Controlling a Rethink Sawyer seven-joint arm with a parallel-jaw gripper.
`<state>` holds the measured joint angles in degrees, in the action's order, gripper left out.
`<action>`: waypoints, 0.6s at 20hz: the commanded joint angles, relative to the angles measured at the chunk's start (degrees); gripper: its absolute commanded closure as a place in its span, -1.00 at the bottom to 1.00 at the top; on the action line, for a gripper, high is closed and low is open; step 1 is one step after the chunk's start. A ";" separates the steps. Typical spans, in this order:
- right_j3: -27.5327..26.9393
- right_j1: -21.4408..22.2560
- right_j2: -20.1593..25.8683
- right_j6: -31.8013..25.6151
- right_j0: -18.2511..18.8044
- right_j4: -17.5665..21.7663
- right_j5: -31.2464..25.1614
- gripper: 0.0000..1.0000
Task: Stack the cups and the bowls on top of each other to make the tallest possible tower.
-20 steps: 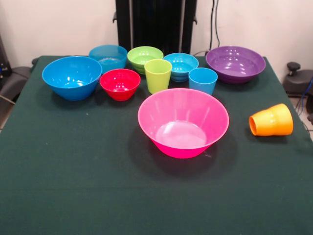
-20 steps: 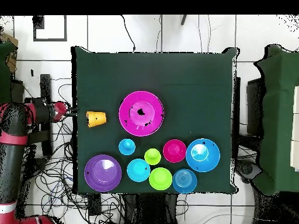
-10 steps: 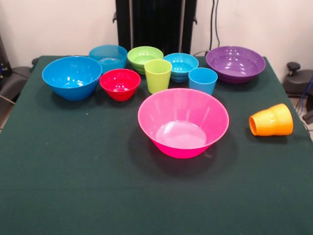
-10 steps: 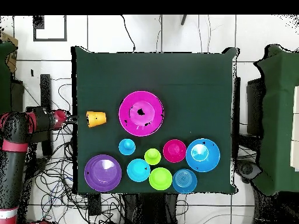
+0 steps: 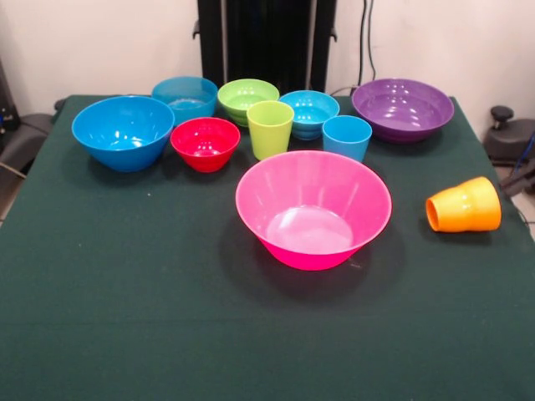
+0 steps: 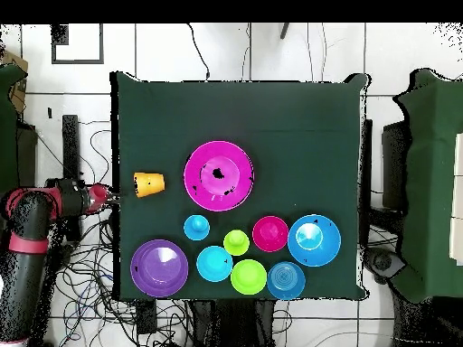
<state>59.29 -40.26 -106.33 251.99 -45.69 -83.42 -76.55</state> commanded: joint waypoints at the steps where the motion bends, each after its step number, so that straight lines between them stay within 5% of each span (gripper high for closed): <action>1: 0.12 1.00 9.15 8.65 -2.66 4.31 1.73 -1.00; 12: 3.43 -0.36 12.59 6.99 -3.74 6.36 6.43 -1.00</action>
<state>64.33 -40.30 -101.66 251.99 -50.24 -81.41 -74.29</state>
